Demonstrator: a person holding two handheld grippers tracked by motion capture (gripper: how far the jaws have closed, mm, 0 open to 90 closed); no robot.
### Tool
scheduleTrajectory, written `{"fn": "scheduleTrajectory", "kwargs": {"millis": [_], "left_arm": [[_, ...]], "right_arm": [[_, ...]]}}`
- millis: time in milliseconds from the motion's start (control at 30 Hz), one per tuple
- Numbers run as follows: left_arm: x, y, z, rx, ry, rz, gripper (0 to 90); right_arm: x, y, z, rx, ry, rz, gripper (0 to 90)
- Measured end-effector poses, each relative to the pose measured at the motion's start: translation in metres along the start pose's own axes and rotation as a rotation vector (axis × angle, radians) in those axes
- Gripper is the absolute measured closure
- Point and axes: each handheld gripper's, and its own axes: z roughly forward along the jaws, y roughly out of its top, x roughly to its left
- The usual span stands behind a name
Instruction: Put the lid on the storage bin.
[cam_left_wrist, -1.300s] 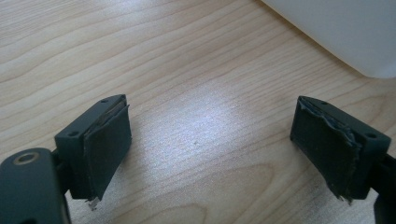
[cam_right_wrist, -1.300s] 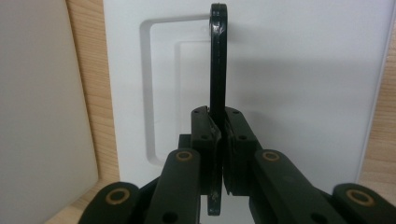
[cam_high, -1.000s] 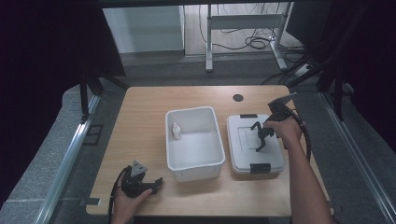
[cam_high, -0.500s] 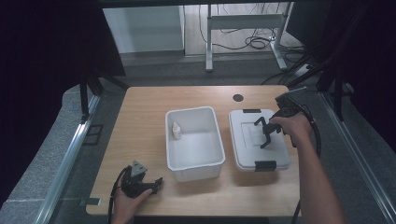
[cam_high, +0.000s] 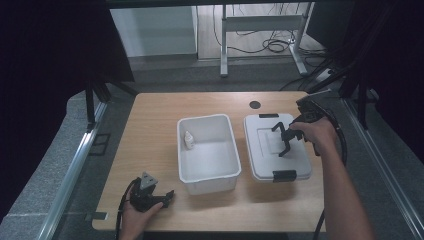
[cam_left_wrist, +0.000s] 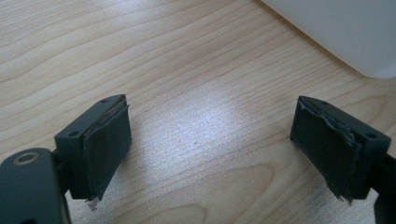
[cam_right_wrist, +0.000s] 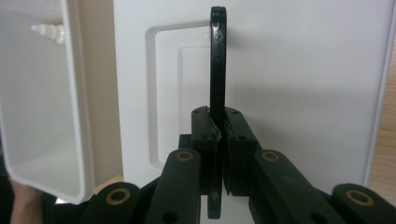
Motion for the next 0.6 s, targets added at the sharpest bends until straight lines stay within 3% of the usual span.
{"fn": "scheduleTrajectory", "kwargs": {"millis": [600], "left_arm": [[0.000, 0.000, 0.000, 0.002, -0.001, 0.001, 12.2]], "right_arm": [[0.014, -0.004, -0.018, -0.024, 0.011, -0.027, 85.4]]}}
